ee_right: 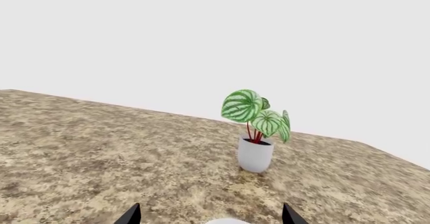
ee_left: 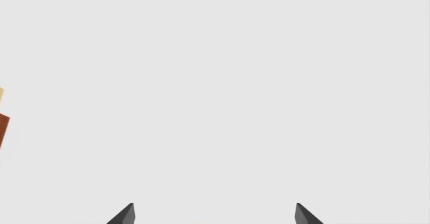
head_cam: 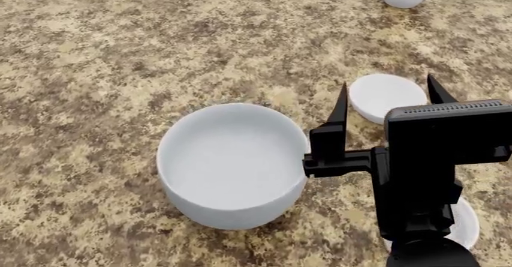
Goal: Stack the bowls from largest to smallest.
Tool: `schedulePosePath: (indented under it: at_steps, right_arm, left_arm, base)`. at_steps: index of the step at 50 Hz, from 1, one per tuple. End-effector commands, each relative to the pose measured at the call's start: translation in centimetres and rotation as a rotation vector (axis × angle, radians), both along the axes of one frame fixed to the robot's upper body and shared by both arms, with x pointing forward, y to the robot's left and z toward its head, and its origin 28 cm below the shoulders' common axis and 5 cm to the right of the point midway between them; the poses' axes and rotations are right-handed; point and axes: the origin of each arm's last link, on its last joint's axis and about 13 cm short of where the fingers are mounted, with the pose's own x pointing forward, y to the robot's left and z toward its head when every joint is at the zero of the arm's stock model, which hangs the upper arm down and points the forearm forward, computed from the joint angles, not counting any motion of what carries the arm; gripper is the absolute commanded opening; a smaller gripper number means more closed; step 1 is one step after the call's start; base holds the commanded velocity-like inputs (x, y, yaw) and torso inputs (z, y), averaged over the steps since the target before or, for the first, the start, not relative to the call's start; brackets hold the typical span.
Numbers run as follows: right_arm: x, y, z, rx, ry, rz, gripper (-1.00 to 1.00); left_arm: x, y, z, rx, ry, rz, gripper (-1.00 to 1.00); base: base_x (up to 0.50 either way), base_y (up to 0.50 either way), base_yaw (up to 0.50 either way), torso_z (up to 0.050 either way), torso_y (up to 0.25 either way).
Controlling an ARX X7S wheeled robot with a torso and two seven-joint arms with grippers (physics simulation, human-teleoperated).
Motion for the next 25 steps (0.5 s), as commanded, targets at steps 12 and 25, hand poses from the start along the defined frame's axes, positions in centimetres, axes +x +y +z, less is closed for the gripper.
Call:
schedulePosePath:
  at_steps: [12, 25]
  right_arm:
    - [-0.03, -0.02, 0.22, 0.0, -0.008, 0.003, 1.0]
    - [-0.07, 0.01, 0.3, 0.0, -0.01, 0.003, 1.0]
  left_arm:
    - [0.15, 0.47, -0.15, -0.015, 0.01, 0.016, 1.0]
    - [0.16, 0.67, -0.16, -0.017, 0.008, 0.016, 1.0]
  base:
    - [0.28, -0.03, 0.0, 0.0, 0.0]
    - [0.28, -0.03, 0.0, 0.0, 0.001]
